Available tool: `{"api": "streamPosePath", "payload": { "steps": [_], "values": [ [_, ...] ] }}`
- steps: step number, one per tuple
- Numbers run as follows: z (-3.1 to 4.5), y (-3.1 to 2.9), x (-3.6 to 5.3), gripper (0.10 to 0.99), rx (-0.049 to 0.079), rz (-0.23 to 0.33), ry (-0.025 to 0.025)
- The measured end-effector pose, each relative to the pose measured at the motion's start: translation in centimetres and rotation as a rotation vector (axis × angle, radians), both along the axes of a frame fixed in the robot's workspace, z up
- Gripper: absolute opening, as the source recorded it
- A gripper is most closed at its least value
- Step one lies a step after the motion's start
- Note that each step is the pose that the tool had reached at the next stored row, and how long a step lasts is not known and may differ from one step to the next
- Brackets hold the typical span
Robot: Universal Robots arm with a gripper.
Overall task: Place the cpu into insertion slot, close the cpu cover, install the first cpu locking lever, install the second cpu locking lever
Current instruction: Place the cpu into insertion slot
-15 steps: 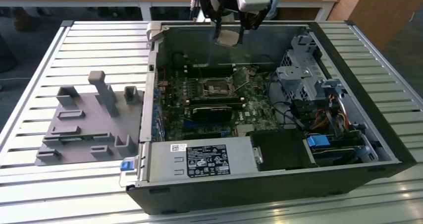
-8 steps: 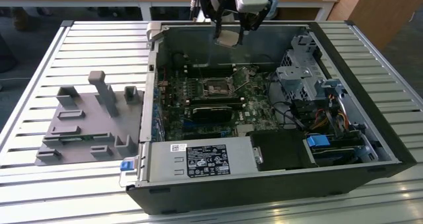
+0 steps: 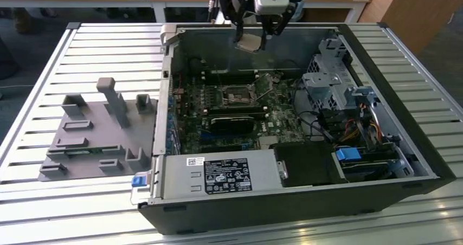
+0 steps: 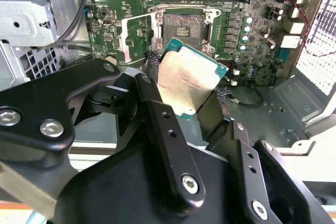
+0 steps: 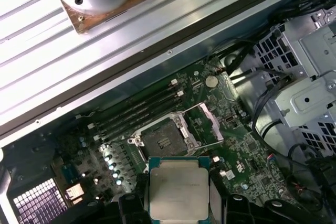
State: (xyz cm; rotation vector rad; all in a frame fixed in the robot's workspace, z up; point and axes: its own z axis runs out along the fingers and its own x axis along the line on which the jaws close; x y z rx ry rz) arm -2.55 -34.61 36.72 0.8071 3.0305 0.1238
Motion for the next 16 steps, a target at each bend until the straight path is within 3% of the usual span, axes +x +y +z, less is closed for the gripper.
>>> {"api": "streamPosePath", "payload": {
  "steps": [16],
  "values": [
    [-0.31,0.01,0.0,0.541,0.0,-0.084,-0.0001]
  ]
}}
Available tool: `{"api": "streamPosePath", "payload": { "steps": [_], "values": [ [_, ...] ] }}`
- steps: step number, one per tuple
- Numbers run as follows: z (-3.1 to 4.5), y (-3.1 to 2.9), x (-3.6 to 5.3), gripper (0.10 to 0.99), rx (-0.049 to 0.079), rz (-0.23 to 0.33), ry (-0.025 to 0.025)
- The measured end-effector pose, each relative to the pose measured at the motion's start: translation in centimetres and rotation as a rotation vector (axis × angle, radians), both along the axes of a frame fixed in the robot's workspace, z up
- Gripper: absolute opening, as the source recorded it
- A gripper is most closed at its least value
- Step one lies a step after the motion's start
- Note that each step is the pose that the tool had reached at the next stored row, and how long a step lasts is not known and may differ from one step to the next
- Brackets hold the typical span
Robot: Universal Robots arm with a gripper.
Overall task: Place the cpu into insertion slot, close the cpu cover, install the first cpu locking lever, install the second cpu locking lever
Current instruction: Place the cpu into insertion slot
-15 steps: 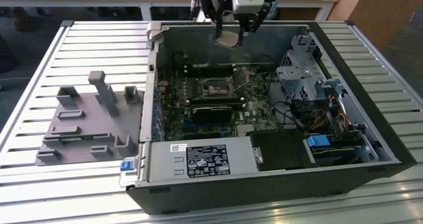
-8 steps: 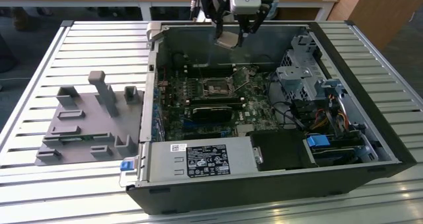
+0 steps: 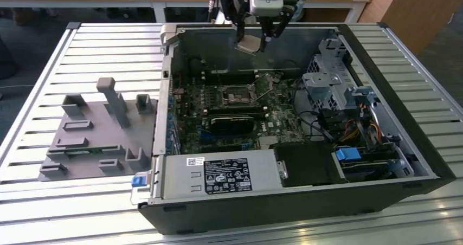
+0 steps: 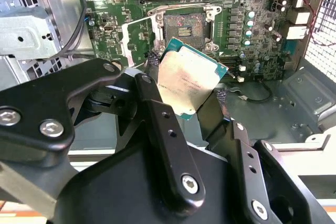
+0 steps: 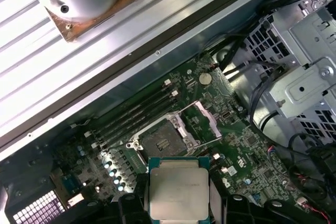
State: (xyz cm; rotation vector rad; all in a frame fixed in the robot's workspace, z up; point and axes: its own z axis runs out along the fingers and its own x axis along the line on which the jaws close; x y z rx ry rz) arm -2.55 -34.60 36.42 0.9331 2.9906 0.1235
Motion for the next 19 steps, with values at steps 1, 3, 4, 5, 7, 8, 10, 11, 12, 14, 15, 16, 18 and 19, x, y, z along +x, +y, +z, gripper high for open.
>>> {"api": "streamPosePath", "payload": {
  "steps": [1,3,4,5,7,8,10,11,12,14,15,16,18,19],
  "values": [
    [-0.01,0.0,0.0,0.541,0.0,-0.004,0.0],
    [-0.04,0.0,0.0,0.541,0.0,-0.012,0.0],
    [-0.05,0.0,0.0,0.541,0.0,-0.017,0.0],
    [-0.06,0.0,0.0,0.541,0.0,-0.021,0.0],
    [-0.08,0.0,0.0,0.541,0.0,-0.027,0.0],
    [-0.09,0.0,0.0,0.541,0.0,-0.03,0.0],
    [-0.11,0.0,0.0,0.541,0.0,-0.037,0.0],
    [-0.12,0.0,0.0,0.541,0.0,-0.041,0.0],
    [-0.13,0.0,0.0,0.541,0.0,-0.045,0.0001],
    [-0.16,0.0,0.0,0.541,0.0,-0.053,0.0],
    [-0.17,0.0,0.0,0.541,0.0,-0.057,0.0],
    [-0.18,0.0,0.0,0.541,0.0,-0.061,0.0],
    [-0.21,0.0,0.0,0.541,0.0,-0.068,0.0],
    [-0.22,0.0,0.0,0.541,0.0,-0.072,0.0]
  ]
}}
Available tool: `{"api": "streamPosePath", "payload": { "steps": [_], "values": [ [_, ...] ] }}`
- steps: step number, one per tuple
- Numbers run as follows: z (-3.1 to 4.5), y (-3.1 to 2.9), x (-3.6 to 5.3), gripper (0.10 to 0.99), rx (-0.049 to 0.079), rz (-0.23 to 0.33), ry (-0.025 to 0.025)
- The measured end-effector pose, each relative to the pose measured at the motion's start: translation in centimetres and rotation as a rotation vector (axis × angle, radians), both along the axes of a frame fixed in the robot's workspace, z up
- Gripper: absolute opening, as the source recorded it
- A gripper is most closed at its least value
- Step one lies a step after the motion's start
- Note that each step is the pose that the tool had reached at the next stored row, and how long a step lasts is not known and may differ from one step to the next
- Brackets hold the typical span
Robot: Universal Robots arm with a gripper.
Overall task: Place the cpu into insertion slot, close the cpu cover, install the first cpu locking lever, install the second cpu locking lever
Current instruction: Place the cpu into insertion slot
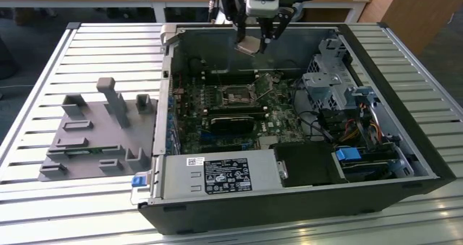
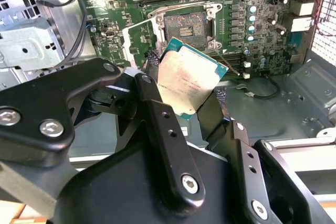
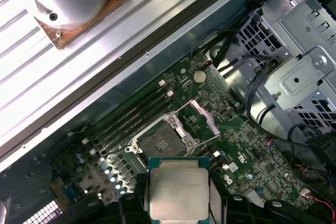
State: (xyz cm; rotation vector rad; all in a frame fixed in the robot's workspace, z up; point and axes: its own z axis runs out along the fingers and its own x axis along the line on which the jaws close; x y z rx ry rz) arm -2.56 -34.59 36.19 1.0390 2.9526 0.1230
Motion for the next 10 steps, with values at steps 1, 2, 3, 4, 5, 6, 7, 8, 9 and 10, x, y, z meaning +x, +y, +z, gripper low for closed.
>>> {"api": "streamPosePath", "payload": {
  "steps": [1,2,3,4,5,6,7,8,9,10],
  "values": [
    [-0.01,0.0,0.0,0.541,0.0,-0.004,0.0],
    [-0.03,0.0,0.0,0.541,0.0,-0.008,0.0],
    [-0.05,0.0,0.0,0.541,0.0,-0.012,0.0],
    [-0.06,0.0,0.0,0.541,0.0,-0.016,0.0],
    [-0.08,0.0,0.0,0.541,0.0,-0.02,0.0],
    [-0.09,0.0,0.0,0.541,0.0,-0.024,0.0],
    [-0.11,0.0,0.0,0.541,0.0,-0.028,0.0],
    [-0.12,0.0,0.0,0.541,0.0,-0.032,0.0],
    [-0.14,0.0,0.0,0.541,0.0,-0.036,0.0],
    [-0.15,0.0,0.0,0.541,0.0,-0.04,0.0]
  ]
}}
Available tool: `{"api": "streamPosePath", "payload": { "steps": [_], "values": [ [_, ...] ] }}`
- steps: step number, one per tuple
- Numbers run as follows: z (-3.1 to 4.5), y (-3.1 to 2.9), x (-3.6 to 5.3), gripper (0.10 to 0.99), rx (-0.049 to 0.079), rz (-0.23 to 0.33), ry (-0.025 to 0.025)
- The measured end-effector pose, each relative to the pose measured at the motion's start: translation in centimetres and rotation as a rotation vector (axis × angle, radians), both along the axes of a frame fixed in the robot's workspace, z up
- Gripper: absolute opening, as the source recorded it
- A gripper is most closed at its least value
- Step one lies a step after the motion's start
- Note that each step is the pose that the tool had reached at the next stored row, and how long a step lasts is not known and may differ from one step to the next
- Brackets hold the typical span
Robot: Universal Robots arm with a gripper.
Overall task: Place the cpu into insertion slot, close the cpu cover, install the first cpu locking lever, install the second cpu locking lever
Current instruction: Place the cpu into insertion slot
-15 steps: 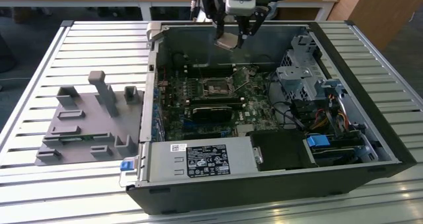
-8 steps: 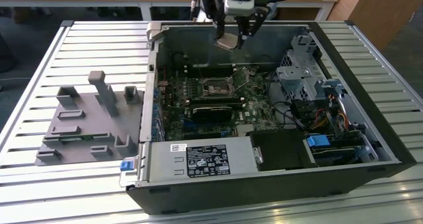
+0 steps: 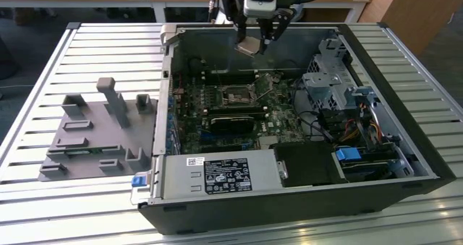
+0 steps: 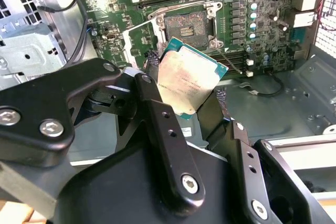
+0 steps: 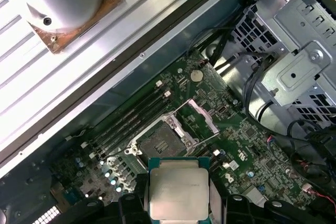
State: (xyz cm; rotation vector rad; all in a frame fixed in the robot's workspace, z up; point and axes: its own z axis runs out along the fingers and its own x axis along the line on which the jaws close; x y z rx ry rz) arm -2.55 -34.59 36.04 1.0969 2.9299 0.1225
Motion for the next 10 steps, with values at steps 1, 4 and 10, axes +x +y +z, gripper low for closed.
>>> {"api": "streamPosePath", "payload": {
  "steps": [1,4,10],
  "values": [
    [-0.01,0.0,0.0,0.541,0.0,-0.004,0.0],
    [-0.07,0.01,0.0,0.541,0.0,-0.016,-0.0001],
    [-0.15,0.06,0.0,0.541,0.0,-0.041,0.0]
  ]
}}
